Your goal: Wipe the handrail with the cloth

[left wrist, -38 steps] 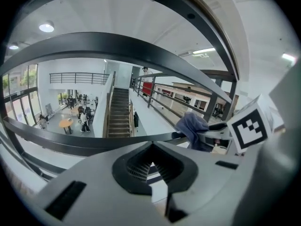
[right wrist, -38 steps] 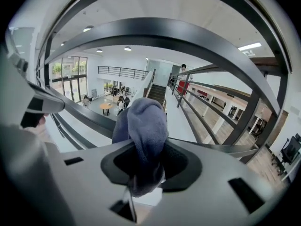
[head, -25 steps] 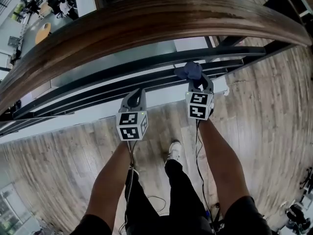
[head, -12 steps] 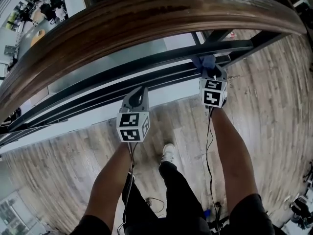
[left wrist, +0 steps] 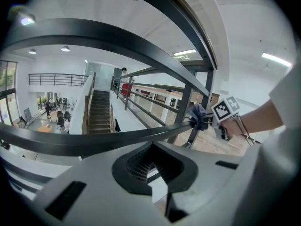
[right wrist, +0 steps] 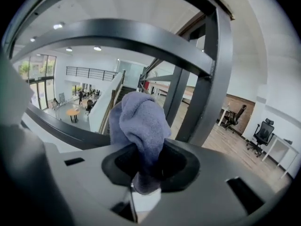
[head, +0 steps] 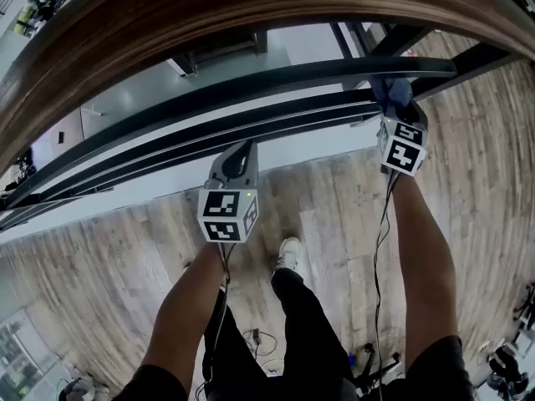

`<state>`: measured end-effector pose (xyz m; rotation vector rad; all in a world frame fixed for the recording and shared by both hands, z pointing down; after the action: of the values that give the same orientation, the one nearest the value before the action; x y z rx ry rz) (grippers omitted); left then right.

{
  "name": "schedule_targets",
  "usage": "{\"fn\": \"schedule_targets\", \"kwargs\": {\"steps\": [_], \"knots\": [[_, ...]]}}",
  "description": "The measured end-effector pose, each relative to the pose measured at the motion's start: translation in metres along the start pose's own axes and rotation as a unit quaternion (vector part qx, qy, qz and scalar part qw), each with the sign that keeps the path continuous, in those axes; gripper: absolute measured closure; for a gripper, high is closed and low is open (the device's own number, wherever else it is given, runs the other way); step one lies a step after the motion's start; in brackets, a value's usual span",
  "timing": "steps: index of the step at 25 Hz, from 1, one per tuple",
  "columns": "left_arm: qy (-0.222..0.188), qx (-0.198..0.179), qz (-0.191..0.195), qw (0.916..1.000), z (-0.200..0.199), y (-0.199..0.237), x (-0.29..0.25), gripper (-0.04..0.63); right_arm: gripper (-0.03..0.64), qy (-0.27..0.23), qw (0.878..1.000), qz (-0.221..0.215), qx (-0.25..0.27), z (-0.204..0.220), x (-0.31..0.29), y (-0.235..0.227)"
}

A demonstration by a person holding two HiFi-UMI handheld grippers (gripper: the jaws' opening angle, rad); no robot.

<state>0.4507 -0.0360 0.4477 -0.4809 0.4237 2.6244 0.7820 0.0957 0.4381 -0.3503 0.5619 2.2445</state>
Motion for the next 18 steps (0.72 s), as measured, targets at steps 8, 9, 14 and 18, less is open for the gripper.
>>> {"fn": "schedule_targets", "kwargs": {"steps": [8,9,14,18], "knots": [[-0.025,-0.006,-0.084,0.9962,0.06,0.113,0.081,0.592,0.517,-0.079,0.991,-0.104,-0.013,0.008,0.072,0.177],[-0.028,-0.01,-0.095,0.995,0.068,0.132,0.095,0.592,0.517,-0.087,0.989,-0.121,-0.018,0.007,0.082,0.205],[-0.043,-0.001,-0.158,0.9864,0.114,0.241,0.169,0.592,0.517,-0.104,0.976,-0.191,-0.017,0.02,0.122,0.348],[-0.07,0.022,-0.212,0.9745,0.15,0.35,0.255,0.592,0.517,-0.112,0.963,-0.245,0.009,0.025,0.151,0.496]]}}
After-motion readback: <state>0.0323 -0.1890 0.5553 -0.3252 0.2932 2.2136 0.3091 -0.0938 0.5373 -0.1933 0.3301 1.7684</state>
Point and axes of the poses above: the fingertips, and each gripper's own axes: x backward along the fingers, y to its left, z out of its underside, the point moved 3 cm from there along x, backward along the fingers, and after that the axes turned 5 degrees about -y, right-handed, at the moved point
